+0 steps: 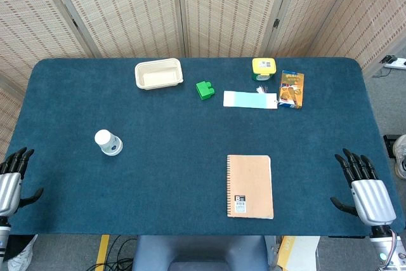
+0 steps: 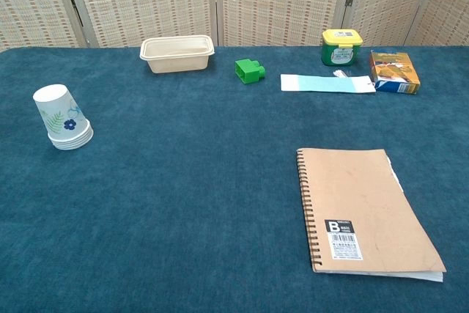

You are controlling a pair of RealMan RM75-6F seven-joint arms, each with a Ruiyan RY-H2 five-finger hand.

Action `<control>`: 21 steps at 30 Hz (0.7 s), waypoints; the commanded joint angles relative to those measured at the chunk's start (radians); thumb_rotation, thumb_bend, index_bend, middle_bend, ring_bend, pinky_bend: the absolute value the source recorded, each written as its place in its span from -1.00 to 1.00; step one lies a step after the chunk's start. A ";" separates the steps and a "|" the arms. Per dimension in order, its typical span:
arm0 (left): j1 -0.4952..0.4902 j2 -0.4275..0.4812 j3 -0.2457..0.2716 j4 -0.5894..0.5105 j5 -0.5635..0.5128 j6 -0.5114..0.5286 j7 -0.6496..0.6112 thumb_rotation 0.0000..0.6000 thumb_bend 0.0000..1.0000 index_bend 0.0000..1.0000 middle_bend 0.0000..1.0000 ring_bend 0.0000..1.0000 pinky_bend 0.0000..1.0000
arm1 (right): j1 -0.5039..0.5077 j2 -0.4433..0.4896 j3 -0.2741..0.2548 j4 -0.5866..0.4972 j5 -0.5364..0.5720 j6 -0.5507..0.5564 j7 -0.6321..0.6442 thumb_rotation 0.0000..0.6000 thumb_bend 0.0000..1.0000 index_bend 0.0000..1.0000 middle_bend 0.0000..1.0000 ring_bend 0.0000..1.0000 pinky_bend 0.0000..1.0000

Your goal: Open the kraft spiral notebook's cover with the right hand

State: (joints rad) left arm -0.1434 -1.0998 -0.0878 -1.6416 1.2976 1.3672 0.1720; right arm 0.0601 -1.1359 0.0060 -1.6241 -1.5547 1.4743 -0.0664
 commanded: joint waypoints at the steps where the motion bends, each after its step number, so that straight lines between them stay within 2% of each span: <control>1: 0.000 -0.001 0.001 0.000 -0.001 0.000 0.004 1.00 -0.48 -0.80 -0.86 -0.81 -0.59 | 0.001 0.000 0.000 0.001 0.001 -0.004 0.001 1.00 -0.60 -0.97 -1.00 -1.00 -1.00; 9: -0.007 -0.003 -0.006 0.008 -0.013 -0.009 0.000 1.00 -0.48 -0.80 -0.86 -0.81 -0.59 | 0.003 -0.008 -0.005 0.016 -0.023 0.001 0.013 1.00 -0.60 -0.97 -0.97 -1.00 -1.00; 14: -0.008 0.007 -0.015 0.015 -0.043 -0.027 -0.025 1.00 -0.48 -0.80 -0.86 -0.81 -0.59 | 0.034 -0.048 -0.008 0.075 -0.073 -0.015 0.029 1.00 -0.58 -0.83 -0.78 -1.00 -1.00; 16: -0.008 0.013 -0.021 0.017 -0.055 -0.032 -0.038 1.00 -0.48 -0.80 -0.86 -0.81 -0.59 | 0.046 -0.085 -0.008 0.128 -0.101 -0.009 0.022 1.00 -0.57 -0.73 -0.70 -0.96 -0.94; 18: -0.008 0.014 -0.028 0.022 -0.068 -0.029 -0.037 1.00 -0.48 -0.80 -0.86 -0.81 -0.59 | 0.056 -0.124 -0.009 0.183 -0.127 -0.002 0.024 1.00 -0.56 -0.57 -0.56 -0.85 -0.75; 21: -0.002 0.000 -0.044 0.028 -0.110 0.001 0.020 1.00 -0.48 -0.80 -0.86 -0.81 -0.59 | 0.074 -0.179 -0.018 0.268 -0.164 -0.001 0.039 1.00 -0.54 -0.42 -0.45 -0.74 -0.55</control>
State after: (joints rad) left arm -0.1489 -1.0919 -0.1211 -1.6177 1.2111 1.3505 0.1586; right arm 0.1140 -1.2655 -0.0053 -1.4193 -1.6806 1.4694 -0.0376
